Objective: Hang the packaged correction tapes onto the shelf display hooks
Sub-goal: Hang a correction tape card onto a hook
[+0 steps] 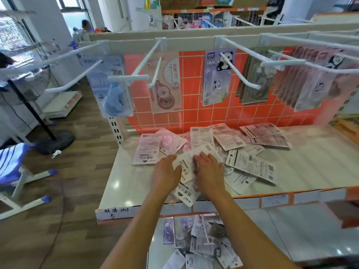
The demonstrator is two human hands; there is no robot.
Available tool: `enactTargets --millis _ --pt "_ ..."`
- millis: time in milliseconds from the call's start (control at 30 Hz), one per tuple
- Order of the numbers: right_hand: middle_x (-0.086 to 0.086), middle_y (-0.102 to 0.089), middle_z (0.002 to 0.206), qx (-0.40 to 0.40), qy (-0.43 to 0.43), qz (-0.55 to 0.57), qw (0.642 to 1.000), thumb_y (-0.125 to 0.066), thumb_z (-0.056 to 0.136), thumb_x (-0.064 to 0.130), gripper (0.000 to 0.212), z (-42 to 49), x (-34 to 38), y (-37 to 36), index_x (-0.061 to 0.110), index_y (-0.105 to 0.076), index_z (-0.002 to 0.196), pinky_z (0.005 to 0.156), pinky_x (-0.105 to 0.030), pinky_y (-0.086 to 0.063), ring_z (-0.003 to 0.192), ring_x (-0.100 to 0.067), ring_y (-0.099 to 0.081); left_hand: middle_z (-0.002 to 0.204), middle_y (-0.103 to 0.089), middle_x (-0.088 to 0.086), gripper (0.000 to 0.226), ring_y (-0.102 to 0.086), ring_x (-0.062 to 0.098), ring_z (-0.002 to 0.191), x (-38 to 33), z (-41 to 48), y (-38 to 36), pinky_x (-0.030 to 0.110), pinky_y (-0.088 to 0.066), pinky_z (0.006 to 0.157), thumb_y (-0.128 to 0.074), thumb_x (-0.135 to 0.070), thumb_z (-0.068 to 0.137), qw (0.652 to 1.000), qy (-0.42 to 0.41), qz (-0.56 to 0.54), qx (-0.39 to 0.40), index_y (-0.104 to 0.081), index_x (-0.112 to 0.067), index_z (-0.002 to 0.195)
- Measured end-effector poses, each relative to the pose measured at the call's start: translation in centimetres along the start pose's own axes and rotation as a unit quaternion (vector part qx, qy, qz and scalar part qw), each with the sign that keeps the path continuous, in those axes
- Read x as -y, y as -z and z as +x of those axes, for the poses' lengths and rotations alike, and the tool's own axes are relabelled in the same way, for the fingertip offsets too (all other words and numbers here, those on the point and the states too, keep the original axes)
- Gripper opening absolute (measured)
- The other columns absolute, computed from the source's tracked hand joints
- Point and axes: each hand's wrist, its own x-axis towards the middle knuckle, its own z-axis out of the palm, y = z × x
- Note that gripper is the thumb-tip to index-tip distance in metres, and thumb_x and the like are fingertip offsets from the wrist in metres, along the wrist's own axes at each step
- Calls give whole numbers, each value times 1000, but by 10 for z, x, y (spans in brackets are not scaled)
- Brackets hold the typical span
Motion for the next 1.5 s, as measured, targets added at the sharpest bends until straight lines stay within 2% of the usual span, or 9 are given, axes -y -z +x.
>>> enactTargets --millis 100,200,400,533,633,800,967,1333,1500 --pt "-2 -44 145 -22 3 56 998 -50 89 7 50 -1 -10 0 19 -47 137 112 -51 -27 138 -28 -33 133 -57 7 36 -55 23 117 -10 -11 9 33 -44 96 -43 -13 98 998 -5 -57 -35 -54 -14 133" --pt "-8 -65 118 -88 6 168 982 -49 88 13 35 -8 -19 2 11 -63 120 93 -42 -45 113 -30 -56 124 -63 7 41 -57 16 107 -20 -22 18 24 -42 90 -38 1 95 990 -5 -117 -74 -61 -13 126" --pt "-7 -70 103 -203 -14 273 940 -51 94 4 24 -17 -24 36 8 -69 109 76 -16 -38 93 -21 -61 102 -67 -8 48 -59 -4 89 -40 -36 27 1 -40 79 -42 12 87 968 -20 -210 -134 -68 -19 113" --pt "5 -64 79 -242 -23 344 907 -54 94 8 16 -24 -21 67 10 -69 96 59 -3 -37 66 3 -55 105 -66 -13 37 -61 -3 98 -49 -39 23 7 -45 84 -56 0 89 963 -53 -240 -109 -66 -22 116" --pt "16 -61 78 -240 -32 409 880 -55 95 13 14 -28 -20 81 17 -68 93 57 -4 -40 69 15 -55 113 -65 -11 39 -60 1 104 -58 -42 18 1 -45 77 -65 -9 88 964 -68 -250 -62 -61 -21 124" --pt "9 -68 85 -231 -55 529 814 -54 95 12 24 -34 -19 94 29 -65 82 68 -18 -49 75 1 -60 110 -66 -4 46 -65 7 99 -74 -47 10 27 -56 84 -64 -4 87 941 -58 -334 -4 -51 -21 128" --pt "3 -71 89 -213 -71 588 777 -52 95 10 24 -37 -21 103 25 -67 84 75 -31 -56 85 -12 -67 101 -70 -7 38 -67 8 95 -86 -54 10 26 -55 84 -53 6 88 944 -86 -318 15 -62 -30 98" --pt "11 -71 79 -165 -3 601 782 -56 95 11 22 -46 -5 117 23 -70 83 81 -44 -55 81 -12 -65 105 -71 3 27 -69 20 99 -82 -66 24 41 -58 84 -49 0 96 913 -70 -402 -13 -62 -19 109" --pt "-3 -72 84 -129 24 599 790 -56 94 11 16 -48 8 111 16 -71 89 81 -47 -55 86 -28 -67 100 -72 -1 32 -70 13 94 -75 -70 41 22 -56 71 -48 3 95 897 -83 -430 -55 -63 -25 100"
